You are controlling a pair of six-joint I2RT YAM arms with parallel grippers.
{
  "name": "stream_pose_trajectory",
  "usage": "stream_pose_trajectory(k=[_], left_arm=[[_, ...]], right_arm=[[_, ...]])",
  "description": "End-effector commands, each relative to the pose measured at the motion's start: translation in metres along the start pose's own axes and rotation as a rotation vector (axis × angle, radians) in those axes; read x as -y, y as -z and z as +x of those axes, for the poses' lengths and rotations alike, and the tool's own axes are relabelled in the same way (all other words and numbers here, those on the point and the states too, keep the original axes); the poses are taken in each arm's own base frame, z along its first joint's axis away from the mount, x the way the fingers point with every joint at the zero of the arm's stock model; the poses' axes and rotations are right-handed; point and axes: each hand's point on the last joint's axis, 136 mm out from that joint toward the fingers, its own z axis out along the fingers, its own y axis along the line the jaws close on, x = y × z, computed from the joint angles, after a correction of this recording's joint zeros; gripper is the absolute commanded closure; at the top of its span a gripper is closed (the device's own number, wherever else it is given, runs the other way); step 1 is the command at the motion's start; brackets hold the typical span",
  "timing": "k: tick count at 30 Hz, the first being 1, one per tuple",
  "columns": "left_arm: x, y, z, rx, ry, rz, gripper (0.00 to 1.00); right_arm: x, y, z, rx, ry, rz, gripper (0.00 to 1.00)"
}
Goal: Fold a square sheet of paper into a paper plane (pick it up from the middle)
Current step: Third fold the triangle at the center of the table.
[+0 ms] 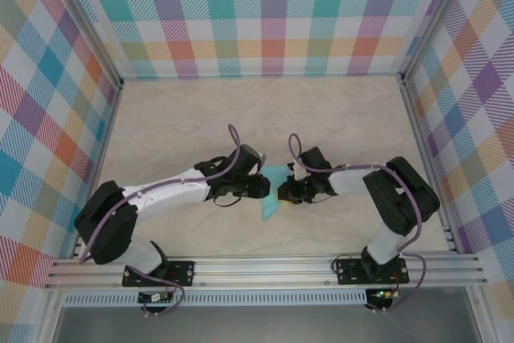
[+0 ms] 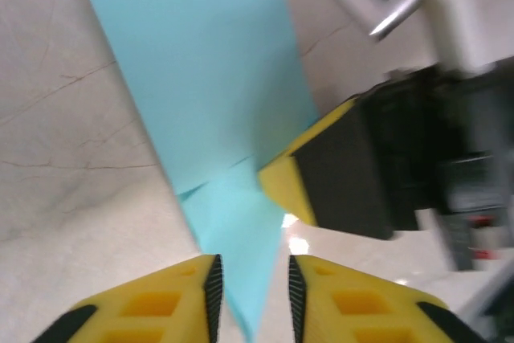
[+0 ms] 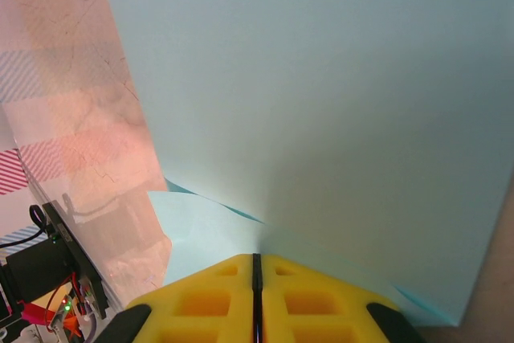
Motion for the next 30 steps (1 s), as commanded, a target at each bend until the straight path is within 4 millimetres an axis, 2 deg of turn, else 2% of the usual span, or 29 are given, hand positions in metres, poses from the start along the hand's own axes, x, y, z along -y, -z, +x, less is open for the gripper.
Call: stream_pose_trajectory(k=[1, 6, 12, 24, 30], left_arm=[[0.019, 0.001, 0.014, -0.03, 0.097, 0.099, 0.77], [0.033, -0.023, 0.033, -0.102, 0.13, 0.134, 0.84], [0.026, -0.052, 0.044, -0.146, 0.16, 0.103, 0.87], [0.013, -0.069, 0.063, -0.222, 0.149, 0.066, 0.86], [-0.005, -0.075, 0.075, -0.253, 0.153, 0.0, 0.87]], right_arm=[[0.035, -0.005, 0.016, -0.017, -0.071, 0.132, 0.91], [0.036, -0.005, 0.016, -0.022, -0.075, 0.135, 0.9], [0.039, -0.007, 0.018, -0.031, -0.084, 0.142, 0.9], [0.039, -0.009, 0.016, -0.044, -0.089, 0.152, 0.9], [0.042, -0.009, 0.018, -0.05, -0.091, 0.164, 0.9]])
